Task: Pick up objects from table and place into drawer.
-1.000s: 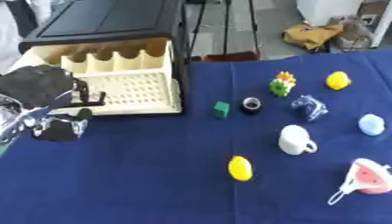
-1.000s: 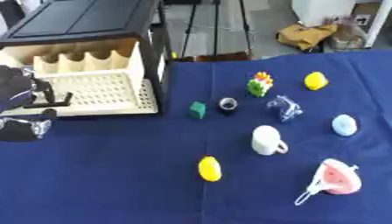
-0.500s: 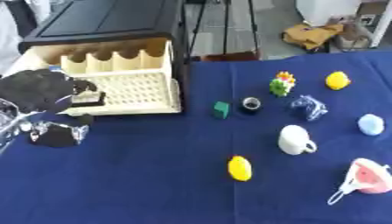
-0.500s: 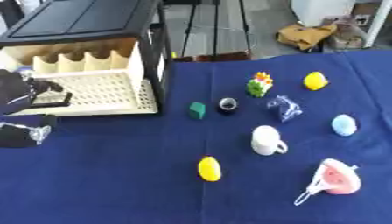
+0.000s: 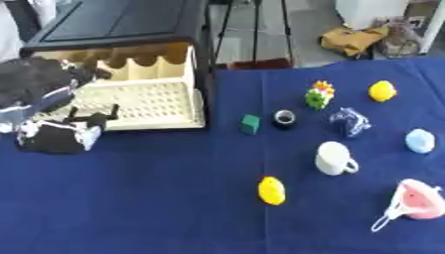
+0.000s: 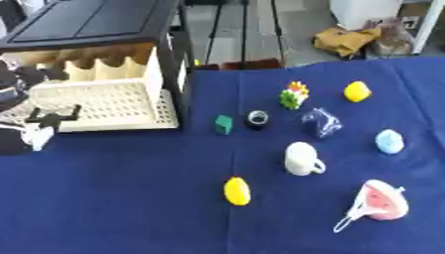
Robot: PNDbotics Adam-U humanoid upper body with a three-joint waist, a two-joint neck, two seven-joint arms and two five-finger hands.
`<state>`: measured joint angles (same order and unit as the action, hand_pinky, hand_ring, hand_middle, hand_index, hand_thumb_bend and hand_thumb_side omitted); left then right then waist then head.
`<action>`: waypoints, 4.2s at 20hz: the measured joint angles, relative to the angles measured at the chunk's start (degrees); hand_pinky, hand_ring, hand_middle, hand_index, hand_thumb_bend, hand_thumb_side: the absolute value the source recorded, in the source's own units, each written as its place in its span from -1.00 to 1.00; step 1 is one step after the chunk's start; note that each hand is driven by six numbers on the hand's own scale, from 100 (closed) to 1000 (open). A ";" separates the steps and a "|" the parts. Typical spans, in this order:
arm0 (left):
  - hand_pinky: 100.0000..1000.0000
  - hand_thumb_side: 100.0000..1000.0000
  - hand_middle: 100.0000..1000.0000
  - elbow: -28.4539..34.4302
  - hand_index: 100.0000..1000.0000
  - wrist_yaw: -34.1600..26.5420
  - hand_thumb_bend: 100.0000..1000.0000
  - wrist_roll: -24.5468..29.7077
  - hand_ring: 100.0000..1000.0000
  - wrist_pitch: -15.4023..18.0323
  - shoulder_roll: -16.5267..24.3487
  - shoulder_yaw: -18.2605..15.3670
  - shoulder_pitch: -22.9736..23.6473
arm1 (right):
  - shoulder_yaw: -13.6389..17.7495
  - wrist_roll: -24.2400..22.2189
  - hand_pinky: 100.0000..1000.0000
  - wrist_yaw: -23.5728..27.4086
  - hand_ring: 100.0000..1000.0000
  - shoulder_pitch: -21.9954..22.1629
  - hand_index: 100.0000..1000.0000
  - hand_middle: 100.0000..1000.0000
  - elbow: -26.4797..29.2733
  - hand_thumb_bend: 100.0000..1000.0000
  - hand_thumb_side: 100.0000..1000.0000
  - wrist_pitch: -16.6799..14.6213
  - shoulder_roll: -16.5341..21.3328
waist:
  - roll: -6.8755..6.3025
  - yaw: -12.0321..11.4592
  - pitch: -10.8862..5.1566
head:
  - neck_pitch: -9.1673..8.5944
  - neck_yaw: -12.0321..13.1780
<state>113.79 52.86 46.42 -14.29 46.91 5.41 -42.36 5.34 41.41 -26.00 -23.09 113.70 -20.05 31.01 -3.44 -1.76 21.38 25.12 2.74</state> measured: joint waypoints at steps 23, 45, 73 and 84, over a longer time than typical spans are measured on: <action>0.36 0.90 0.66 0.09 1.00 -19.07 -0.99 -18.91 0.69 3.49 -10.30 -21.84 -1.28 | -2.24 -5.85 0.19 -1.85 0.45 1.47 0.66 0.23 0.00 -1.00 0.95 3.21 12.14 | 1.34 -0.35 -4.17 | 5.27 -5.61; 0.24 1.00 0.62 0.08 0.98 -36.10 -1.00 -35.97 0.61 13.64 -21.76 -17.14 6.98 | -19.47 -22.92 0.40 -18.51 0.68 7.59 0.95 0.55 0.01 -0.70 0.83 1.53 38.71 | 2.44 -1.51 -4.24 | 5.92 -5.94; 0.20 1.00 0.61 0.07 0.91 -47.63 -1.00 -63.96 0.59 14.31 -21.59 -5.63 10.57 | -18.90 -68.50 0.65 1.71 0.81 -0.29 1.00 0.73 0.02 -0.42 0.10 25.69 36.00 | 1.76 -1.02 -2.75 | 4.46 -7.83; 0.19 1.00 0.60 0.07 0.86 -46.70 -1.00 -65.29 0.58 13.80 -21.59 -4.82 10.65 | -18.83 -77.80 0.59 -0.08 0.80 -1.81 1.00 0.76 -1.18 -0.32 0.06 32.22 34.51 | 1.79 -1.20 -2.30 | 3.96 -8.35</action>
<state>113.86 6.15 -18.87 -0.49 25.32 0.59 -31.72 -13.50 -36.39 -26.08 -24.90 112.52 12.17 65.51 -1.65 -2.97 19.08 29.08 -5.61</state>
